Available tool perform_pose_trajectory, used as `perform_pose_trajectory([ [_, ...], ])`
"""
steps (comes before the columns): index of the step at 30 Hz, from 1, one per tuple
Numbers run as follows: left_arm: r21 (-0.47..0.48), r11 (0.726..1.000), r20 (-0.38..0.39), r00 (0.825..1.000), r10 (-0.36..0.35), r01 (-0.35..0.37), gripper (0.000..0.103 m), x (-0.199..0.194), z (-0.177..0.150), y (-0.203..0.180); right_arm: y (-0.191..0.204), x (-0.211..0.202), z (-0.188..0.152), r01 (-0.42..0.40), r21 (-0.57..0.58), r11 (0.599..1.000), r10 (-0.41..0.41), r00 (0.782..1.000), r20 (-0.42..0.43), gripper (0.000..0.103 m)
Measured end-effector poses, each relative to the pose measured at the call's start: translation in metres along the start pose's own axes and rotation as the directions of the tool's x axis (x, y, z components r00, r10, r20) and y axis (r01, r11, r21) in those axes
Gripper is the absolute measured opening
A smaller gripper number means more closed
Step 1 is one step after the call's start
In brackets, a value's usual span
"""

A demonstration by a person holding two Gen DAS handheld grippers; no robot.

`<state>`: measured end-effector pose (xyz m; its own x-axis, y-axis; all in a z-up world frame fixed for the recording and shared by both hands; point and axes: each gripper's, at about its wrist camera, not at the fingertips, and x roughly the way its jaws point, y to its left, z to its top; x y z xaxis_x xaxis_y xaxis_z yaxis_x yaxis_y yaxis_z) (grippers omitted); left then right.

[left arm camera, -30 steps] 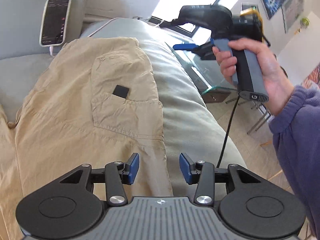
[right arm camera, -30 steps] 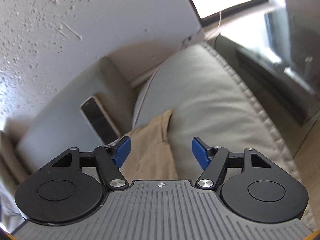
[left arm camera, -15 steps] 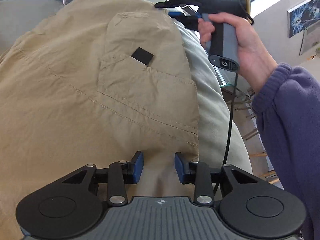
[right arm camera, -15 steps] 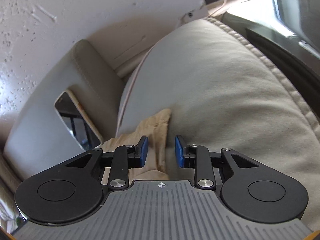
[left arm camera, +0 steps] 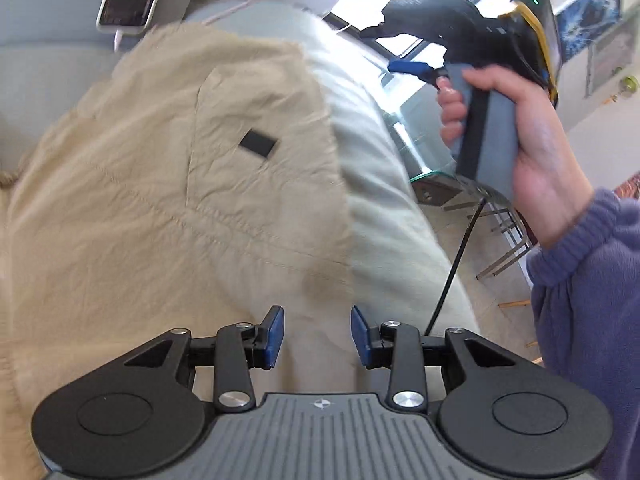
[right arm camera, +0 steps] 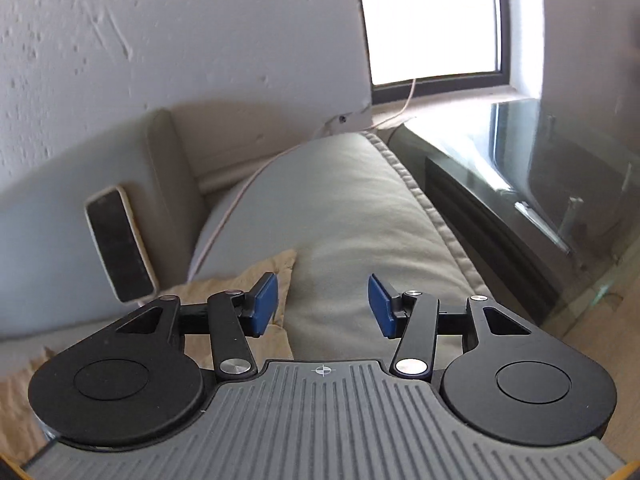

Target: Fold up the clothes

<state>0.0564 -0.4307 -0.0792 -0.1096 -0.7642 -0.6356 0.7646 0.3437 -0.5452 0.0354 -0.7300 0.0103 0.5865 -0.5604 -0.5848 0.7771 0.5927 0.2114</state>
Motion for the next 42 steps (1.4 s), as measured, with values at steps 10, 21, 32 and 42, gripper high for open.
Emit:
perform_pose_trajectory([
  [10, 0.203, 0.97, 0.096, 0.988, 0.119, -0.137, 0.063, -0.122, -0.069, -0.033, -0.03, -0.198, -0.027, -0.151, 0.101, 0.983, 0.144, 0.987, 0.072, 0.066],
  [21, 0.256, 0.936, 0.131, 0.968, 0.216, -0.243, 0.069, -0.088, -0.149, -0.025, -0.051, -0.207, -0.162, -0.233, 0.275, 0.933, 0.292, 0.936, -0.198, 0.08],
  [32, 0.515, 0.75, 0.222, 0.91, 0.351, -0.415, 0.068, 0.006, -0.146, -0.045, -0.05, -0.121, -0.212, -0.222, 0.256, 0.941, 0.299, 0.9, -0.318, 0.058],
  [42, 0.317, 0.864, 0.098, 0.92, 0.381, -0.391, 0.005, 0.015, -0.111, -0.026, -0.016, -0.091, -0.192, -0.187, 0.032, 0.982, 0.186, 0.924, -0.333, 0.003],
])
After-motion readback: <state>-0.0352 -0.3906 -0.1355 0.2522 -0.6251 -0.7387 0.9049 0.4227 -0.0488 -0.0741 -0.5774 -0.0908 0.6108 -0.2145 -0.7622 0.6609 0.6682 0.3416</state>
